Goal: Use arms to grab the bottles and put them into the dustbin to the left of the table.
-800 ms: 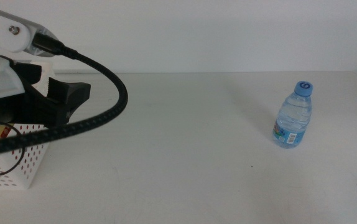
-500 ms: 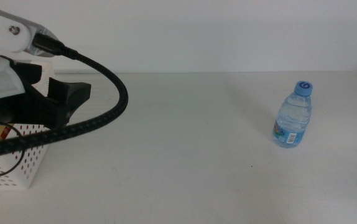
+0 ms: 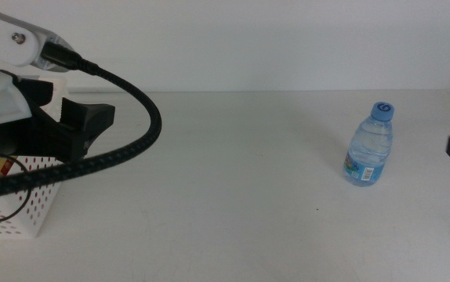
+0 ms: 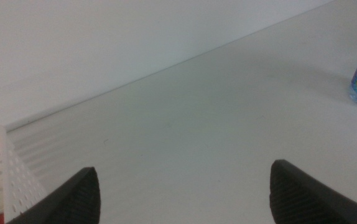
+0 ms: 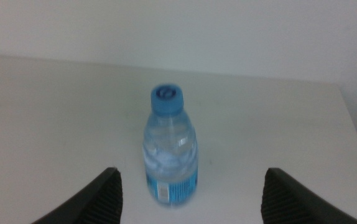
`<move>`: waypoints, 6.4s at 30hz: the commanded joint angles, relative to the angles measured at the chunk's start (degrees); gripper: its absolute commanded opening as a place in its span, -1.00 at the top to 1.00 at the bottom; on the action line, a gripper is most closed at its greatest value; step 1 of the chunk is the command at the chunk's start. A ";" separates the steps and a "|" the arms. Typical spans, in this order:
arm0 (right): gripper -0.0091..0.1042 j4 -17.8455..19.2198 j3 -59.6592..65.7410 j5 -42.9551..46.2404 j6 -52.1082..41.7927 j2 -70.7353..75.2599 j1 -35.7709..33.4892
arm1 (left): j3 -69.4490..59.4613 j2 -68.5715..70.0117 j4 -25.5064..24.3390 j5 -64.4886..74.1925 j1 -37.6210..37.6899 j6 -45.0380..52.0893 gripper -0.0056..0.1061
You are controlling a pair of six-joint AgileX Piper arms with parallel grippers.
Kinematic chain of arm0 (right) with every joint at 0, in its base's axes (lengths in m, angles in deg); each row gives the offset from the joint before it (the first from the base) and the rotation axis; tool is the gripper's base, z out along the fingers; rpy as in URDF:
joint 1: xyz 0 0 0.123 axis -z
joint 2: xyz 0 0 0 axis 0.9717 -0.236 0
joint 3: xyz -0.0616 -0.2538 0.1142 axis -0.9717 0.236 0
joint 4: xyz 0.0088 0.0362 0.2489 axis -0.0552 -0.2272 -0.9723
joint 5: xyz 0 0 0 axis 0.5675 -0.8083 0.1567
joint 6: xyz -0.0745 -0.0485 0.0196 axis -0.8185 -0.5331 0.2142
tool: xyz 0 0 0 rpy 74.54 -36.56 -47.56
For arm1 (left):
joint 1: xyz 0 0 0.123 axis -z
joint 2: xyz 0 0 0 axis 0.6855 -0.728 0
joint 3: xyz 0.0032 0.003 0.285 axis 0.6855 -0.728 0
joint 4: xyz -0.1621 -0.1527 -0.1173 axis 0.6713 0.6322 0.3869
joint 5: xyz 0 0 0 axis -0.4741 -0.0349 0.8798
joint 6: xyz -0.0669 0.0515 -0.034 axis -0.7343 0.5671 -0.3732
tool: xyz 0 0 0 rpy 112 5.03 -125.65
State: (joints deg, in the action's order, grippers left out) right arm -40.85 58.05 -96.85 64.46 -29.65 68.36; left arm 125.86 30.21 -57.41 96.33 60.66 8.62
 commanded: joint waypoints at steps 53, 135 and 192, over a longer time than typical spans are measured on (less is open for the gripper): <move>-0.04 5.47 -4.08 85.69 -4.95 -63.79 0.27 | 1.60 0.59 0.61 -3.75 0.11 -0.71 -0.69; -0.68 52.96 -47.30 64.71 34.87 -74.96 -19.30 | 1.60 0.59 0.61 -3.81 0.11 -0.71 -0.69; -0.40 -7.67 -9.23 -4.73 -10.53 4.97 -25.52 | 1.60 0.59 0.61 -3.77 0.11 -0.71 -0.69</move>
State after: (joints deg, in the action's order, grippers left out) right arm -49.23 50.97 -106.58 54.40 -24.89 43.07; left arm 125.86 30.21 -57.41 96.33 60.66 8.62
